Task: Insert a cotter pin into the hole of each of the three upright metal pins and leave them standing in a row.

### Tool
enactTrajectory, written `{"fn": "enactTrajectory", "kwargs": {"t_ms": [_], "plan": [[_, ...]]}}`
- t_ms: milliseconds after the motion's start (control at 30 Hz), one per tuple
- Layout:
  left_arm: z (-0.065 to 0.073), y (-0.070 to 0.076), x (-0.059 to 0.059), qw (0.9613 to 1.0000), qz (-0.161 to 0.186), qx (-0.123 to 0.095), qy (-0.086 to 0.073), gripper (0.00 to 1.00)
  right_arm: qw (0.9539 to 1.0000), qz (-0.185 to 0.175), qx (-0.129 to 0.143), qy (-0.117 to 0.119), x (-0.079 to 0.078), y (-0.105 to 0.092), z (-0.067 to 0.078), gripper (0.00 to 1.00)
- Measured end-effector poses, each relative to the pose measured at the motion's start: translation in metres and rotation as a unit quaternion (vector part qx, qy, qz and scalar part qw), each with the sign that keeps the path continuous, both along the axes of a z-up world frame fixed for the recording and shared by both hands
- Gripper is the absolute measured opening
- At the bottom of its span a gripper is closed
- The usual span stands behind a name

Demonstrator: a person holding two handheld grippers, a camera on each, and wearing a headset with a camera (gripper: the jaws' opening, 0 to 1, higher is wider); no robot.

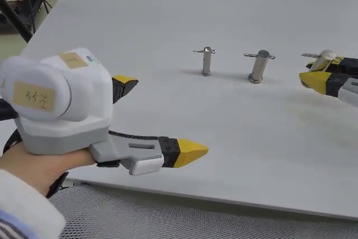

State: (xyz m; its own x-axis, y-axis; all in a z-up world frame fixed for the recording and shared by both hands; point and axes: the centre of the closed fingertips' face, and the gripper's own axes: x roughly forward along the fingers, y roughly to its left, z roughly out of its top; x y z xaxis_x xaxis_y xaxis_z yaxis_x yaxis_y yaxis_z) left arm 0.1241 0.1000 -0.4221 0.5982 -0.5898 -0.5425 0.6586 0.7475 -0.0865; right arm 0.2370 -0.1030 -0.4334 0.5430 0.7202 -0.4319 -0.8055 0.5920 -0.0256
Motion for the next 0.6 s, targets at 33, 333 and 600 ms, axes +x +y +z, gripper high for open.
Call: {"fn": "enactTrajectory", "kwargs": {"t_ms": [33, 333, 600], "plan": [[0.001, 0.000, 0.000, 1.0000, 0.000, -0.001, 0.000, 0.99, 1.0000, -0.004, -0.001, 0.001, 0.005, -0.004, -0.001, 0.08], [-0.001, 0.000, 0.000, 1.0000, 0.002, -0.002, 0.006, 0.99, 0.9999, -0.007, -0.013, 0.009, 0.024, -0.019, -0.016, 0.08], [-0.004, 0.001, -0.003, 0.9999, 0.002, 0.001, 0.014, 0.99, 0.9997, -0.002, -0.013, 0.019, 0.022, -0.014, -0.026, 0.08]]}}
